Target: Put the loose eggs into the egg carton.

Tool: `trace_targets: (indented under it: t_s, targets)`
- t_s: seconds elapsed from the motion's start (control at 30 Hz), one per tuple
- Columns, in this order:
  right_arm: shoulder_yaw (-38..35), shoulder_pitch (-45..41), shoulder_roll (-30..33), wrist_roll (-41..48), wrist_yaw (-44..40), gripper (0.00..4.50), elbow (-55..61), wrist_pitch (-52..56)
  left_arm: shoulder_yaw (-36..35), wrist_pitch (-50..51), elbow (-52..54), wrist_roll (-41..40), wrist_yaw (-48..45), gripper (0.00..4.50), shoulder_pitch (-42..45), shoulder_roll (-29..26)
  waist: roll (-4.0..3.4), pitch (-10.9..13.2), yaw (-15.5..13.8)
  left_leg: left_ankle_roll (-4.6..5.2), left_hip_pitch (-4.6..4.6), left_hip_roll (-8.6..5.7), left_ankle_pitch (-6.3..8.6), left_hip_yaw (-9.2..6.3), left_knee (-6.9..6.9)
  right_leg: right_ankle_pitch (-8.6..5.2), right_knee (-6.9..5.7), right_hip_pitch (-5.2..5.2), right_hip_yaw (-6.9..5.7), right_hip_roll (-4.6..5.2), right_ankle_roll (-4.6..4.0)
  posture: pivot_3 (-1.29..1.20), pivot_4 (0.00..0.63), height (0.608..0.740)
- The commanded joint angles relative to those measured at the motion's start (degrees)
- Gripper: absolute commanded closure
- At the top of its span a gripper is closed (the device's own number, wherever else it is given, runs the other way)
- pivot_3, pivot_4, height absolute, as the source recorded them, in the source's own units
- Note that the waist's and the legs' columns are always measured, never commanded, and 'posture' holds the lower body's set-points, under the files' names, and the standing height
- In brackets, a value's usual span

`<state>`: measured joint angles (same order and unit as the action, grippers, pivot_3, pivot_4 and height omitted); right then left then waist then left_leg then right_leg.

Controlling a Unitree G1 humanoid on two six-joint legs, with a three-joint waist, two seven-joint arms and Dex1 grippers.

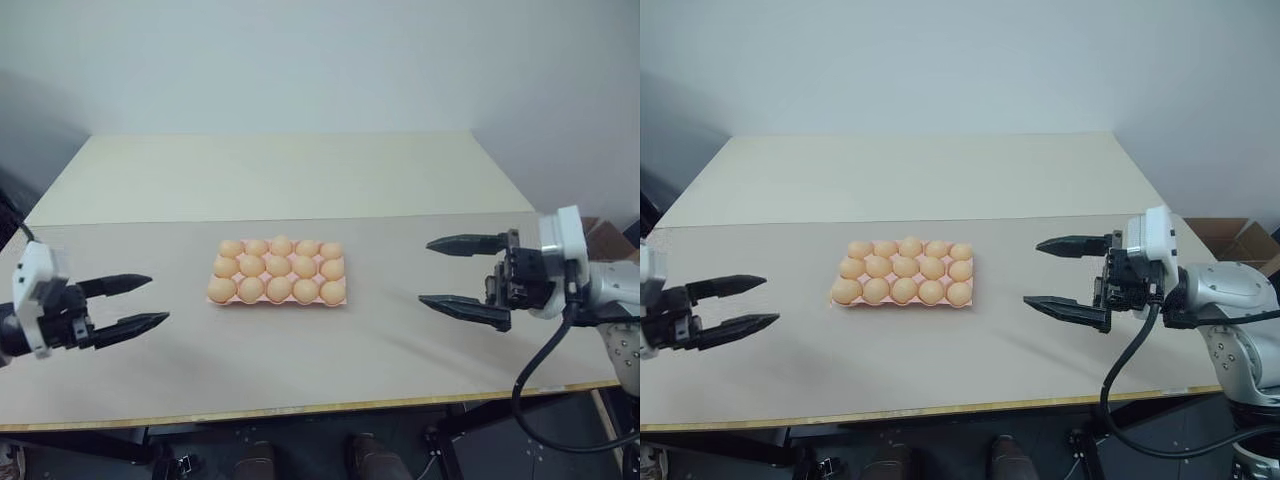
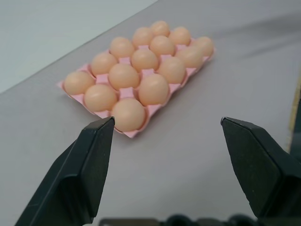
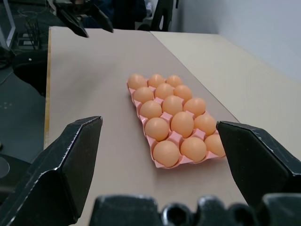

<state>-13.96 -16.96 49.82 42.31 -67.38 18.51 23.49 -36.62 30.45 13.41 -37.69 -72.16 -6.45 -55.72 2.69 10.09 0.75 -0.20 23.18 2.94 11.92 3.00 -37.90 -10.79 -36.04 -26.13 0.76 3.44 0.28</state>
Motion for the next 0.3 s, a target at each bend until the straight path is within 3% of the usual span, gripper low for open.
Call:
trace_targets:
  t_s: [0.03, 0.3]
  targets:
    - [-1.1, 0.4, -0.3, -0.5, 0.6, 0.0, 1.1, -1.4, -3.8, 2.9, 6.5, -3.1, 4.0, 0.58, -2.0, 1.4, 0.0, 0.0, -0.3, 0.0, 0.0, 0.01, 0.0, -0.01, 0.0, 0.0, 0.0, 0.0, -0.02, 0.0, 0.0, 0.0, 0.15, 0.74]
    - [0.0, -0.4, -1.0, -2.0, 1.2, 0.0, -0.4, -1.3, -8.4, 7.2, 13.9, -7.7, 8.9, 0.58, -5.6, 2.8, 0.0, 0.0, -0.3, 0.0, 0.02, -0.02, 0.0, 0.0, 0.0, 0.0, 0.04, 0.01, 0.01, 0.0, 0.0, 0.0, 0.15, 0.74]
